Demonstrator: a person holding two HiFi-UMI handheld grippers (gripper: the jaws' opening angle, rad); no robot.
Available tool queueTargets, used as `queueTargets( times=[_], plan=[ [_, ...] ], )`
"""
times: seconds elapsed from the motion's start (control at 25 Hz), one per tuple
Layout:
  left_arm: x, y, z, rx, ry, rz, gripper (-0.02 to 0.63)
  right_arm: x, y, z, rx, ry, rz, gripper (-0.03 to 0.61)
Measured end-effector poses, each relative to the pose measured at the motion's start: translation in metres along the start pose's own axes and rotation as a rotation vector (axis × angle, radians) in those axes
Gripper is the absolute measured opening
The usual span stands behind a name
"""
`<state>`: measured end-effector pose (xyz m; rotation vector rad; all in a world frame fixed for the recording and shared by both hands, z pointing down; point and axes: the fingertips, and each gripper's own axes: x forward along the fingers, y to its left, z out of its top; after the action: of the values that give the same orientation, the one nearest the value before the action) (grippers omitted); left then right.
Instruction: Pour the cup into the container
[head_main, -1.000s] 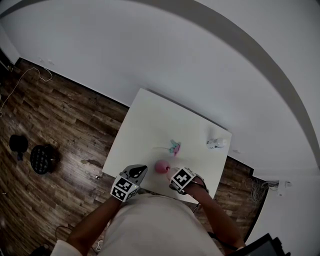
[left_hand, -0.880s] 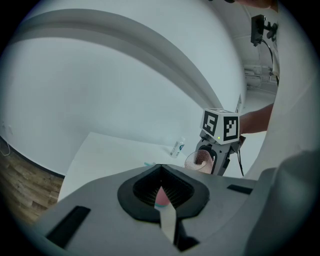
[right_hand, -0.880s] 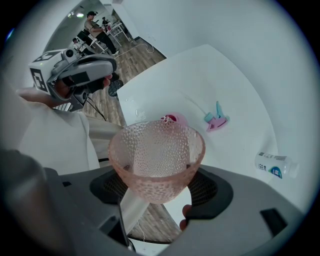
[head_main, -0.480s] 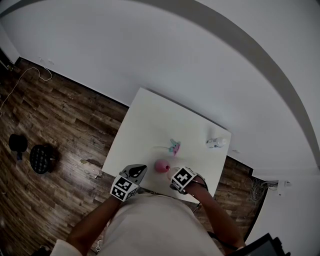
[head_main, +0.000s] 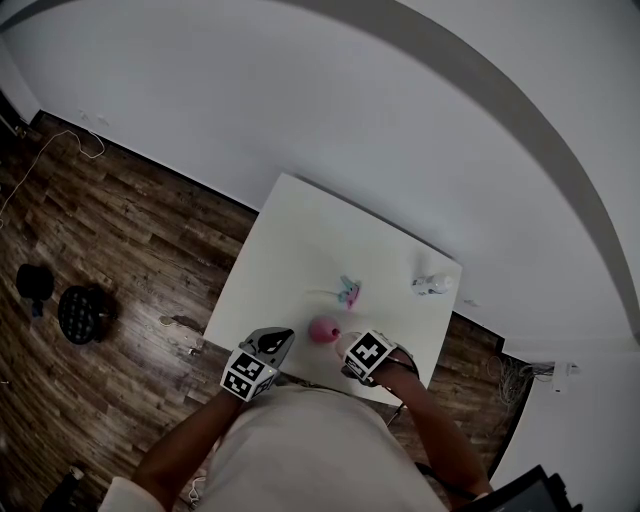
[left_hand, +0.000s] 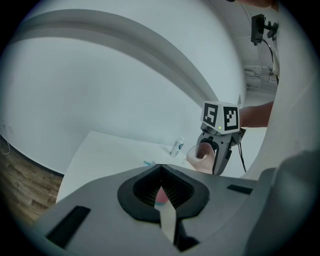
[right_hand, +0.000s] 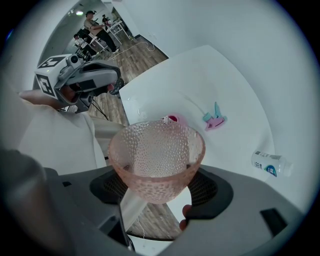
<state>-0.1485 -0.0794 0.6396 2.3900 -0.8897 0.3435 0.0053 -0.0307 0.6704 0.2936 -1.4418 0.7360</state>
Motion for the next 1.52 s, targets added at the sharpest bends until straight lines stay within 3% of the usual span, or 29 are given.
queueTargets(
  times=[1.52],
  plan=[
    [0.001,0.005,-0.006,-0.021,-0.005,-0.001,0.011,-0.018,0.003,0.004,-0.022,0.053,0.005,0.357]
  ],
)
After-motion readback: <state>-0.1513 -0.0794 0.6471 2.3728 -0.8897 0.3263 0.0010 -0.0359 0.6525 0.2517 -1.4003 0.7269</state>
